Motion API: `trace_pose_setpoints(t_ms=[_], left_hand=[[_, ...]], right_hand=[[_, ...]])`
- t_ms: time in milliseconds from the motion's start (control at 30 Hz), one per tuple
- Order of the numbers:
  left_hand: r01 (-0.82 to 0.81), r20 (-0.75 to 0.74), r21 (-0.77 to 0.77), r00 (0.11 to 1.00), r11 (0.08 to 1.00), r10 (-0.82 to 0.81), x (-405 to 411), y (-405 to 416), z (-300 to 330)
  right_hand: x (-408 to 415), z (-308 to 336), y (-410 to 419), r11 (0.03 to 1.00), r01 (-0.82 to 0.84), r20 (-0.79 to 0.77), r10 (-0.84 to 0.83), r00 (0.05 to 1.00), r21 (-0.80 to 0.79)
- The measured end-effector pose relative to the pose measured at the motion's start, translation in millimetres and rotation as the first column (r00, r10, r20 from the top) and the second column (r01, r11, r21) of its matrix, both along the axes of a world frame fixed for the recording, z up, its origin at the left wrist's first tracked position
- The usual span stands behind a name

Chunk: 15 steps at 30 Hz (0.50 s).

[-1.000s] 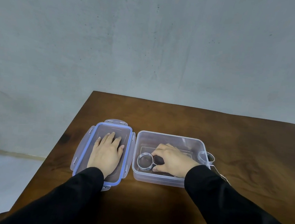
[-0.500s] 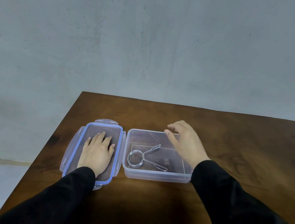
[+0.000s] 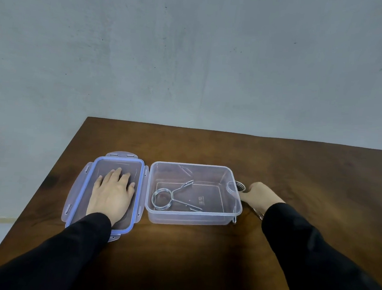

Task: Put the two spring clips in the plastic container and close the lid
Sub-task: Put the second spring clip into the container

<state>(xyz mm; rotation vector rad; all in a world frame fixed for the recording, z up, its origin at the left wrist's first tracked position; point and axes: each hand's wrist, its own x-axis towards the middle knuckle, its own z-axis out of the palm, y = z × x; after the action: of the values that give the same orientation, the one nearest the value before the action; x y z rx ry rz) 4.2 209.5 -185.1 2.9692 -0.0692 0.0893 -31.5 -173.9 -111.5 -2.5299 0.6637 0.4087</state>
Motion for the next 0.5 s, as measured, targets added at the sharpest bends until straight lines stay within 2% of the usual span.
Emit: trace_pose_setpoints(t_ms=[133,500], left_hand=[[0.001,-0.002,0.005,1.0,1.0,-0.001,0.1,0.6,0.1],[0.004,-0.01,0.006,1.0,1.0,-0.004,1.3,1.8,0.1]], right_hand=[[-1.0,-12.7,3.3,0.998,-0.019,-0.041,0.016,0.999,-0.057],[-0.3,-21.4,2.3,0.992,0.067,0.038,-0.064,0.997,-0.107]])
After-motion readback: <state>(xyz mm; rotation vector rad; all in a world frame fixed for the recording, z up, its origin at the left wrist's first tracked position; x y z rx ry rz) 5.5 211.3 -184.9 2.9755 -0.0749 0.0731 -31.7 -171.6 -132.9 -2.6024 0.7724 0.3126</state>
